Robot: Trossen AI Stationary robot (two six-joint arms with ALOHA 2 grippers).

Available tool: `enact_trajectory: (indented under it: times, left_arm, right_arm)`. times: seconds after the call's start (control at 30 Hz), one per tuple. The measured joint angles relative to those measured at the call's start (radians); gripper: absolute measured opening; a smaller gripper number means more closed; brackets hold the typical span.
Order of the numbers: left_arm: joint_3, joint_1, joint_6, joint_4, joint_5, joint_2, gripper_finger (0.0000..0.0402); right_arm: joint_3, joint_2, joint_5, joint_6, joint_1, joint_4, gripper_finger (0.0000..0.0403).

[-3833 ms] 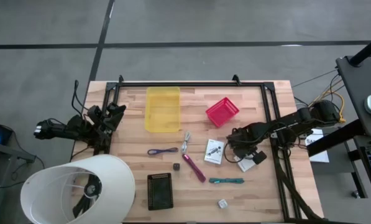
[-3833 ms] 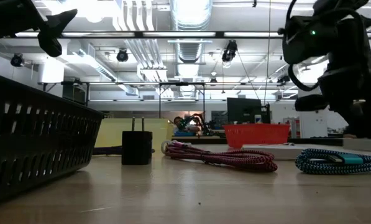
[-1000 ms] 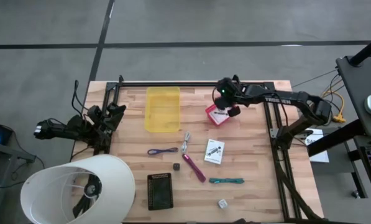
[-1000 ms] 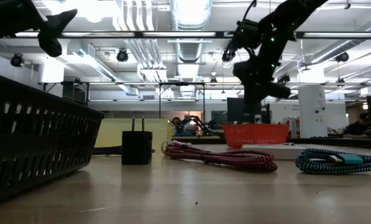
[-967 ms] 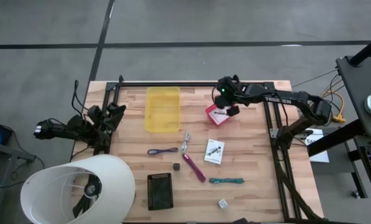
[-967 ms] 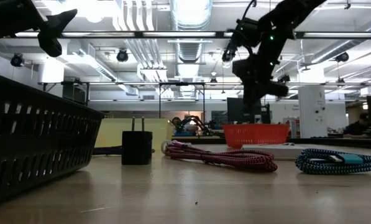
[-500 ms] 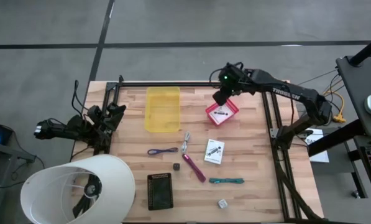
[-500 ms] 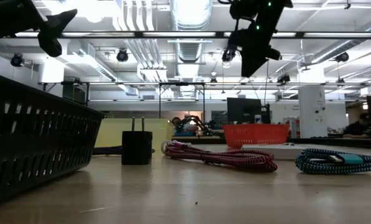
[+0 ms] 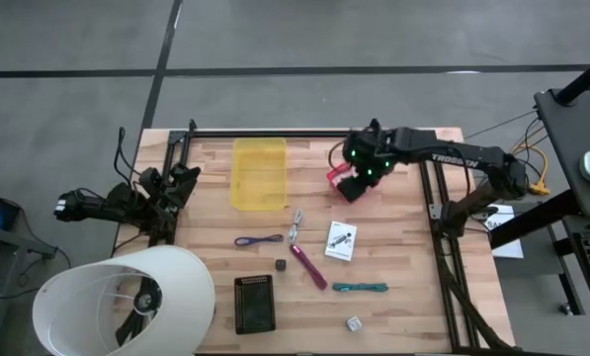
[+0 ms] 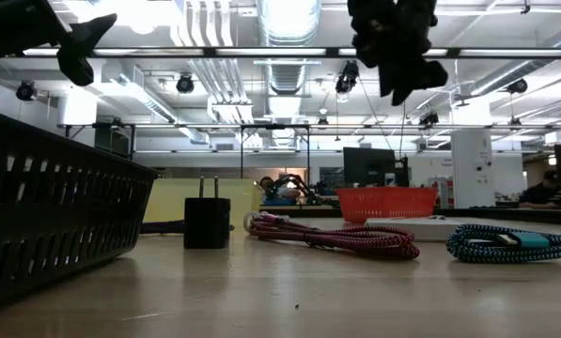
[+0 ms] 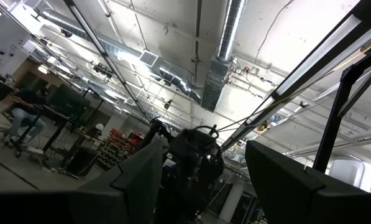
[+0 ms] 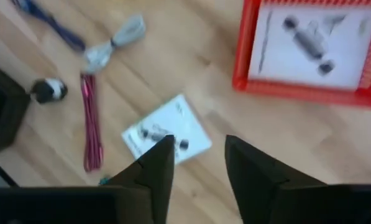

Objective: Pick and place items into bin
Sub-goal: Put the white box into the red bin

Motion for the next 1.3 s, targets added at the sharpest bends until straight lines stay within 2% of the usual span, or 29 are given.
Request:
enact_trajectory:
  times: [0.2, 0.33, 0.6, 0.77, 1.1, 1.3]
  left_arm:
    - [0.0, 0.0, -0.002, 0.0, -0.003, 0.0, 0.0215]
    - [0.0, 0.0, -0.001, 0.0, -0.007, 0.0, 0.0215]
    - [0.0, 0.0, 0.002, 0.0, -0.008, 0.0, 0.0215]
    - [0.0, 0.0, 0.001, 0.0, -0.011, 0.0, 0.0215]
    - [0.0, 0.0, 0.001, 0.0, -0.011, 0.0, 0.0215]
    - [0.0, 0.0, 0.001, 0.0, -0.011, 0.0, 0.0215]
  right_arm:
    - [-0.04, 0.0, 0.075, 0.153, 0.115, 0.002, 0.0193]
    - [-0.063, 0.0, 0.114, 0.289, 0.17, 0.003, 0.0215]
    - [-0.113, 0.009, 0.211, 0.646, 0.266, 0.011, 0.0224]
    - [-0.157, 0.033, 0.214, 0.823, 0.321, 0.071, 0.0224]
    - [-0.178, 0.195, 0.207, 0.968, 0.372, 0.097, 0.0224]
    - [-0.178, 0.306, 0.114, 0.973, 0.379, 0.101, 0.0224]
